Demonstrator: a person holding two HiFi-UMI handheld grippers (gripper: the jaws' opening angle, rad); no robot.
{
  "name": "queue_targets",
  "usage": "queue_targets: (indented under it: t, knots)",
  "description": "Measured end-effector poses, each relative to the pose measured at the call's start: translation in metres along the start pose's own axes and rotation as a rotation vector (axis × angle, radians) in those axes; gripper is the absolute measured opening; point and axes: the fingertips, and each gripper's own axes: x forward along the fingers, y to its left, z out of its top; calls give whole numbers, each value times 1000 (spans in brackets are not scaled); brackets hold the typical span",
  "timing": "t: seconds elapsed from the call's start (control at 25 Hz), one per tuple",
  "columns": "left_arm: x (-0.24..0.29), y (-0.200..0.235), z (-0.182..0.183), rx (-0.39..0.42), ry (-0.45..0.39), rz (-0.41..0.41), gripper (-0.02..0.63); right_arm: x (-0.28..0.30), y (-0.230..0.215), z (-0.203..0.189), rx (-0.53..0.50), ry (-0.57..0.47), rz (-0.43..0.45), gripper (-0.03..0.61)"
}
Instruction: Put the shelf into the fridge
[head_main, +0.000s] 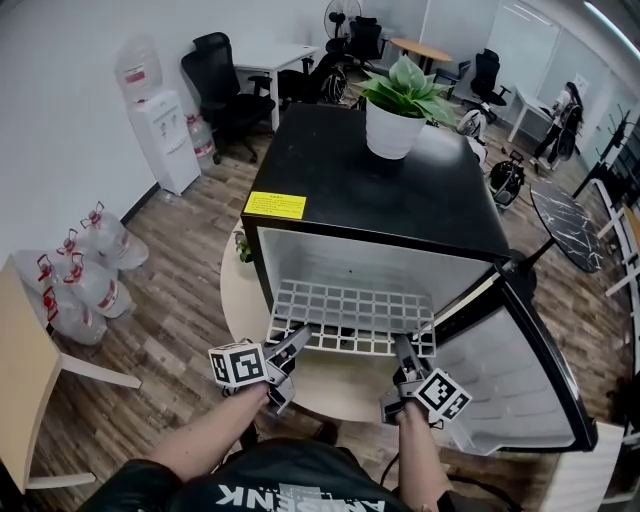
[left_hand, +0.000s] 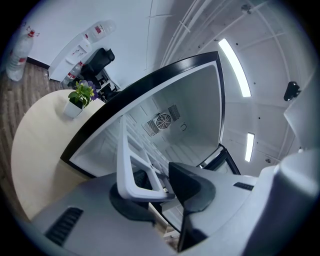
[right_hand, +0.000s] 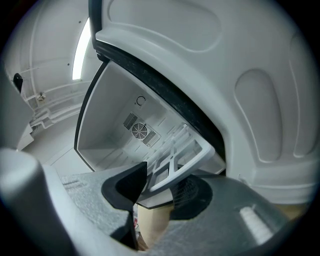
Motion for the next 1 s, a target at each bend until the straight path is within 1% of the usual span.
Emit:
queue_targets:
  t: [0.08, 0.2, 0.36, 0.56, 0.64, 0.72, 0.8, 0.88, 1.0]
  knots:
    - [1, 1, 2, 5, -5, 6, 97, 3, 0, 2, 1, 1, -3, 133]
    - [1, 4, 8, 55, -36, 19, 104, 4, -2, 5, -34, 1, -16, 132]
    - [-2, 1, 7, 112, -48, 38, 114, 6, -1, 2, 16, 1, -1, 132]
    - [-16, 0, 3, 225, -63, 100, 166, 5, 0, 2, 18, 4, -5, 132]
    - [-28, -1, -1, 253, -73, 144, 186, 5, -1, 3, 17, 5, -5, 132]
    - [-44, 0, -9, 292, -66, 194, 187, 4, 0, 4, 16, 6, -5, 132]
    - [-59, 2, -16, 378, -53, 253, 173, 4, 0, 3, 15, 8, -4, 132]
    - [-67, 2, -15, 461, -65, 297, 102, 5, 0, 3, 16, 8, -5, 132]
    - [-63, -5, -9, 536, -84, 328, 43, 4, 0, 3, 18, 8, -7, 132]
